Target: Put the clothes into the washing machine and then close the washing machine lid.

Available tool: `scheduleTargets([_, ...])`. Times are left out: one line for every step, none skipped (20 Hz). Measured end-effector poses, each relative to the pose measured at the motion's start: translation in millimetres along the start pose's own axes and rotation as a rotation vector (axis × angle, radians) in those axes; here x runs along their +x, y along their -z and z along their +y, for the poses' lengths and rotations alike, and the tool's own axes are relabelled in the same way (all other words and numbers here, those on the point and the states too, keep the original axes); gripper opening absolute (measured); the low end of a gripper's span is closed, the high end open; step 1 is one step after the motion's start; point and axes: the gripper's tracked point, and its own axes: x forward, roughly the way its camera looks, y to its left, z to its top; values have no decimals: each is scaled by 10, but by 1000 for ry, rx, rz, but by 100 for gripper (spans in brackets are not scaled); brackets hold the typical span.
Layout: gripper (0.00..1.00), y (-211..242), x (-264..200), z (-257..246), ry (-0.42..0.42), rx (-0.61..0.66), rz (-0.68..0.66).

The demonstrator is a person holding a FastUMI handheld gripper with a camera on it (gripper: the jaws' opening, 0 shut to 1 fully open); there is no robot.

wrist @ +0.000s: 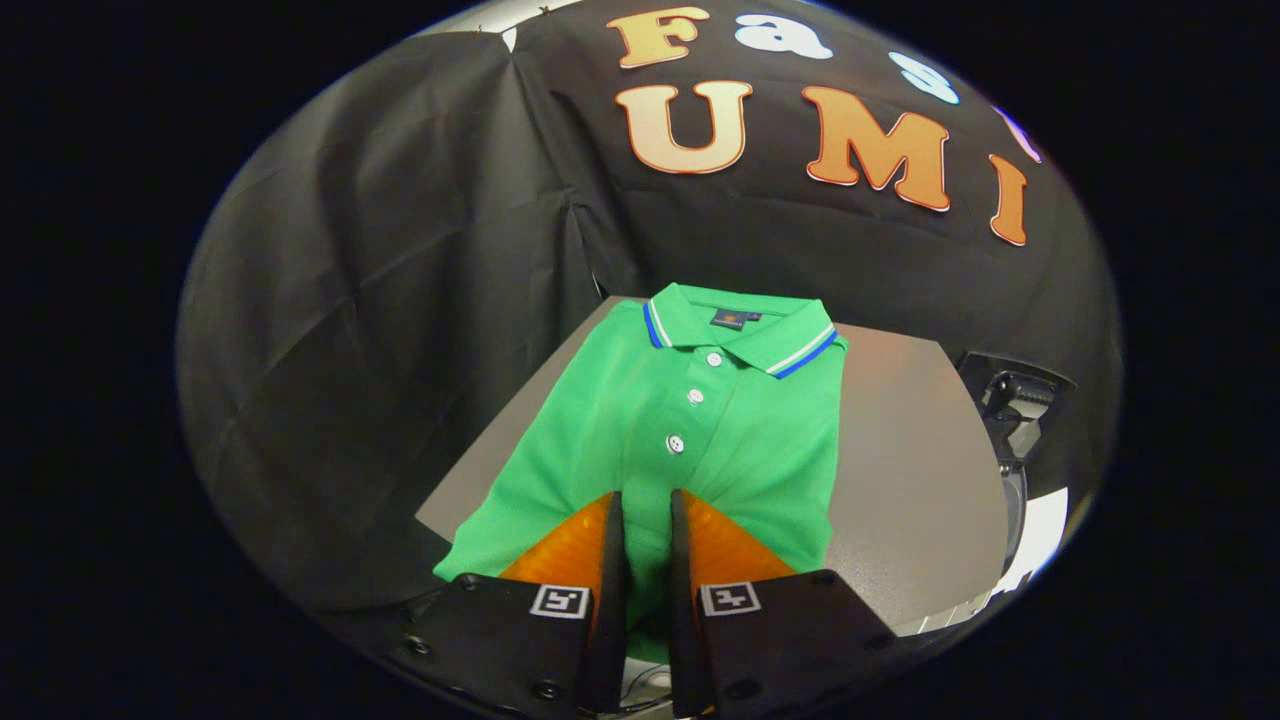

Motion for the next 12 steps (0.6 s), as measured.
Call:
scheduleTargets([21, 4, -23, -18, -4, -9, 3])
scheduleTargets([21, -16, -39, -49, -8, -18, -2])
scheduleTargets([14, 2, -74, -88, -13, -33, -8])
scheduleTargets([11, 6, -148, -136, -16, -36, -16])
scheduleTargets([8, -15, -119, -172, -19, -37, -21])
scheduleTargets([8, -10, -136, -226, -19, -31, -18])
scheduleTargets([8, -5, -160, -260, -27, -15, -21])
scheduleTargets([8, -22, -195, -302, -36, 3, -26])
scheduleTargets([8, -48, -248, -337, -42, 16, -35])
scheduleTargets([8, -104, -305, -419, -46, 27, -52])
scheduleTargets([8, -164, -380, -517, -46, 34, -70])
scheduleTargets([8, -249, -445, -622, -45, 39, -90])
